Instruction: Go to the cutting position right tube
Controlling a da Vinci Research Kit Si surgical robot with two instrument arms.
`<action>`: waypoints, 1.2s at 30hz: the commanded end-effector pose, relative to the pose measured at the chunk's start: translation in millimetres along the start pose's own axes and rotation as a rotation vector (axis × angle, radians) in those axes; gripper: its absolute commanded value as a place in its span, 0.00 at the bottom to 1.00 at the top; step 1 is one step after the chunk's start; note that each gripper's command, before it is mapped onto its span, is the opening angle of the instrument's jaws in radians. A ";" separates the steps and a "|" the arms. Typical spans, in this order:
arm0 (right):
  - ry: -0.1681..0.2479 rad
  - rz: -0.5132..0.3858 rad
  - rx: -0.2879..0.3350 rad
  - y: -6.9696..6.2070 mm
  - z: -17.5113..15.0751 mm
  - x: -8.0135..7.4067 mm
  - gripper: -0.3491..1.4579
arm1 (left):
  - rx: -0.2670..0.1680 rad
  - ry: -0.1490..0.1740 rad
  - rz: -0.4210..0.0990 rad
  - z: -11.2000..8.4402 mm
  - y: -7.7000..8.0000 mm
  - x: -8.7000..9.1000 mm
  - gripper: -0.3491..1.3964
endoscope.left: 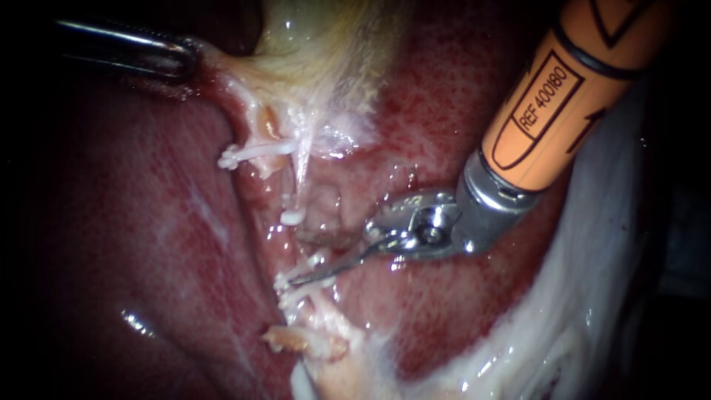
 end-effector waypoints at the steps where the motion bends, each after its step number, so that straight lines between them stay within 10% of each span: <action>1: 0.000 -0.001 0.000 0.0 0.0 0.0 0.94 | 0.000 0.000 0.000 0.0 0.0 0.0 0.00; 36: -0.041 0.030 0.057 0.7 -2.6 -1.7 0.97 | 0.001 0.000 0.000 -0.1 0.1 0.0 0.00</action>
